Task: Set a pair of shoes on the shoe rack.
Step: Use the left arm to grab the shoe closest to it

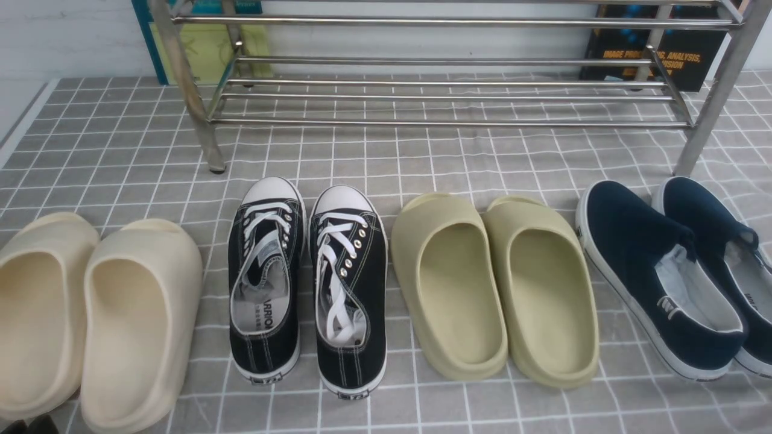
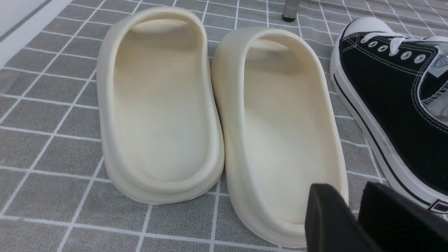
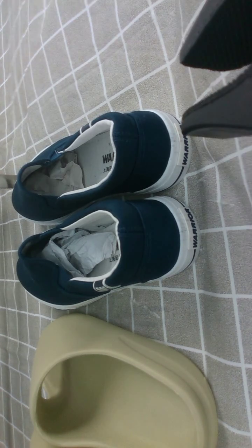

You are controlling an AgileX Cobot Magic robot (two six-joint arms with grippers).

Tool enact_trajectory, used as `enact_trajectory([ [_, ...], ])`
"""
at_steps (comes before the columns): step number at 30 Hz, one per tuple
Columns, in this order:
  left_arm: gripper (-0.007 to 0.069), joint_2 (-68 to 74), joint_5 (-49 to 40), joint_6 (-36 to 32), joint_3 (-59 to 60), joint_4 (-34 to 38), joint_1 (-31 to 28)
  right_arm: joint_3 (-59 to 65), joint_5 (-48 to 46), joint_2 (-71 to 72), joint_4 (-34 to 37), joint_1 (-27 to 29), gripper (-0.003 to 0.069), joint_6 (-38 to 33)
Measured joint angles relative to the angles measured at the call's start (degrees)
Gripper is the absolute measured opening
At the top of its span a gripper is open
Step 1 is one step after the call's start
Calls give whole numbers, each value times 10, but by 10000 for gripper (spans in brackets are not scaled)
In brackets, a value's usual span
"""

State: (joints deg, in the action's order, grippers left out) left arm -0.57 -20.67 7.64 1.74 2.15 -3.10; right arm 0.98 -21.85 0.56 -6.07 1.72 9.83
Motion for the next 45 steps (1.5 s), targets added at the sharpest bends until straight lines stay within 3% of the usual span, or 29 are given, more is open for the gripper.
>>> enact_trajectory([
  [24,181,0,0,3,0,49,0,0,0,0,0,0,239,0],
  [30,186,0,24,68,0,156,0,0,0,0,0,0,239,0],
  [33,190,0,34,182,0,308,0,0,0,0,0,0,239,0],
  [36,195,0,47,235,0,395,0,0,0,0,0,0,239,0],
  [45,201,0,82,268,0,494,0,0,0,0,0,0,239,0],
])
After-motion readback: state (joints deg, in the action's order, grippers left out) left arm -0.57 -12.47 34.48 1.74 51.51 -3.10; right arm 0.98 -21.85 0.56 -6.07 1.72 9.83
